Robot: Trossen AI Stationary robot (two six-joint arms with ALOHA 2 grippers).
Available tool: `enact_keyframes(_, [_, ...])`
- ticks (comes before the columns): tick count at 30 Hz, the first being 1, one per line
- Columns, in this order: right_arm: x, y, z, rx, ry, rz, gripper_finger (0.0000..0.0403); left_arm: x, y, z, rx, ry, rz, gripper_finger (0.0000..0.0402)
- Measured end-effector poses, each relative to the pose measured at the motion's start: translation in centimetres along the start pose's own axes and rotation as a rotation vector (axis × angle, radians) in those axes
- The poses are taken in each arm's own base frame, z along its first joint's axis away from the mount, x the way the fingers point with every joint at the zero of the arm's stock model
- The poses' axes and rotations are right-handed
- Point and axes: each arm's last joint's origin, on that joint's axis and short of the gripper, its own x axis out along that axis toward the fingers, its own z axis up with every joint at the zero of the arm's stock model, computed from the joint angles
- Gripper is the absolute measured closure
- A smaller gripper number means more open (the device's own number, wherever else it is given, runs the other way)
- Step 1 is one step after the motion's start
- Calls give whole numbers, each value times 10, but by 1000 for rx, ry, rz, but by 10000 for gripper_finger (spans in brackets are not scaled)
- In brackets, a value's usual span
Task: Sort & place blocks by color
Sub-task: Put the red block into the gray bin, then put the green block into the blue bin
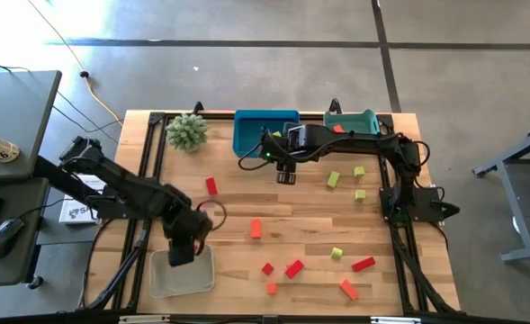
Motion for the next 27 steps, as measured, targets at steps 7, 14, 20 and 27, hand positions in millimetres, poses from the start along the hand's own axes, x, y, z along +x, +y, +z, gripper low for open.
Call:
enact_keyframes(7, [1, -3, -2, -51, 15, 10, 217, 28, -10, -6, -22, -8, -61, 362])
enact_keyframes(14, [1, -2, -7, -76, 66, 18, 217, 46, -6, -10, -80, 9, -47, 339])
enact_keyframes(20, [0, -2, -14, -56, 136, 24, 217, 48, -5, -9, -99, 7, -51, 301])
enact_keyframes(27, [-1, -2, -24, -41, 235, 26, 217, 42, -3, -2, -134, -13, -70, 281])
